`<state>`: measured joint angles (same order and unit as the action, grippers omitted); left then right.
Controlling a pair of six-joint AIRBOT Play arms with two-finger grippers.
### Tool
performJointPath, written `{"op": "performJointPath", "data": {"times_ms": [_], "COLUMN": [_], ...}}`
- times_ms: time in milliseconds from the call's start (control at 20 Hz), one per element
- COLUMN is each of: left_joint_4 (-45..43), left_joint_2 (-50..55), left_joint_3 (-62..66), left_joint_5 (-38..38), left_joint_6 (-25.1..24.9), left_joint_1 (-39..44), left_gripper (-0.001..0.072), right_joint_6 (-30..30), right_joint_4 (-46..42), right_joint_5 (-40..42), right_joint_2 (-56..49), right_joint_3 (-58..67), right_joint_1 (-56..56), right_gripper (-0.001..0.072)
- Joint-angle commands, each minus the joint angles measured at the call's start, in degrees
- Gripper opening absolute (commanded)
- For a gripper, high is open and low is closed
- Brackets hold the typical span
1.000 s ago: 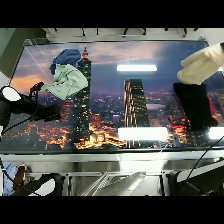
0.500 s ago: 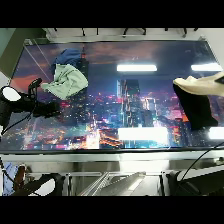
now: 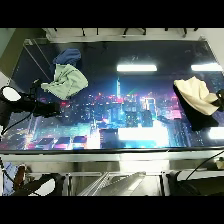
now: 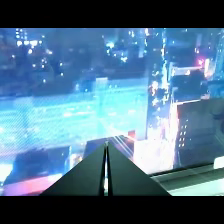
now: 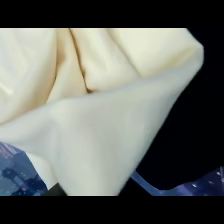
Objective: Fold the shirts.
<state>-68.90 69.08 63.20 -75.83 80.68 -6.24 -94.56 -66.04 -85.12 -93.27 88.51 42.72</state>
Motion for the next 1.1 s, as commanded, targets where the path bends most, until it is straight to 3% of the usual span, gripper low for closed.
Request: {"op": "performJointPath", "data": {"times_ms": [0, 50, 100, 350, 450, 500, 600, 650, 750, 800, 900, 1050], "left_joint_4": [0.04, 0.07, 0.07, 0.04, 0.04, 0.07, 0.24, 0.72, 1.73, 2.36, 3.06, 2.49], "left_joint_2": [-0.02, -0.02, -0.02, -0.02, -0.02, -0.02, -0.02, -0.02, -0.02, -0.04, -0.85, -3.96], "left_joint_3": [-0.02, -0.02, -0.02, -0.02, -0.02, -0.02, -0.02, -0.02, -0.02, -0.02, -0.04, -0.04], "left_joint_5": [-1.57, -2.40, -3.08, -3.52, -3.74, -3.69, -3.39, -3.26, -3.17, -3.19, -2.56, -2.19], "left_joint_6": [-0.31, -0.28, -0.28, -0.87, -2.56, -2.58, -2.56, -2.58, -2.67, -2.67, -2.67, -2.67], "left_joint_1": [0.02, 0.02, 0.02, 0.00, 0.02, 0.00, 0.02, 0.00, 0.04, 0.48, 1.49, 3.85], "left_gripper": [0.0016, 0.0016, 0.0017, 0.0017, 0.0017, 0.0016, 0.0017, 0.0017, 0.0017, 0.0017, 0.0017, 0.0017], "right_joint_6": [-0.83, -0.79, -0.76, -0.85, -2.19, -3.98, -6.29, -6.78, -6.97, -6.10, -1.14, -2.43], "right_joint_4": [-1.90, -1.95, -1.88, -5.01, -11.89, -14.99, -14.93, -12.46, 3.69, 10.56, 13.68, 5.40], "right_joint_5": [1.77, 1.75, 1.03, -5.92, -9.33, -10.01, -9.33, -7.96, -5.07, -4.68, -4.87, 0.42], "right_joint_2": [0.55, 0.68, 1.11, 8.87, 13.92, 16.90, 22.91, 25.83, 30.67, 32.02, 33.81, 33.05], "right_joint_3": [-2.62, -2.62, -2.60, -2.99, -3.10, -3.10, -3.08, -3.10, -3.13, -3.13, -3.21, -4.04], "right_joint_1": [0.07, 0.13, 0.44, 4.59, 7.50, 9.27, 12.28, 12.57, 10.23, 6.34, -8.02, -38.82], "right_gripper": [0.0197, 0.0581, 0.0710, 0.0709, 0.0707, 0.0698, 0.0511, 0.0499, 0.0502, 0.0457, 0.0009, 0.0019]}}
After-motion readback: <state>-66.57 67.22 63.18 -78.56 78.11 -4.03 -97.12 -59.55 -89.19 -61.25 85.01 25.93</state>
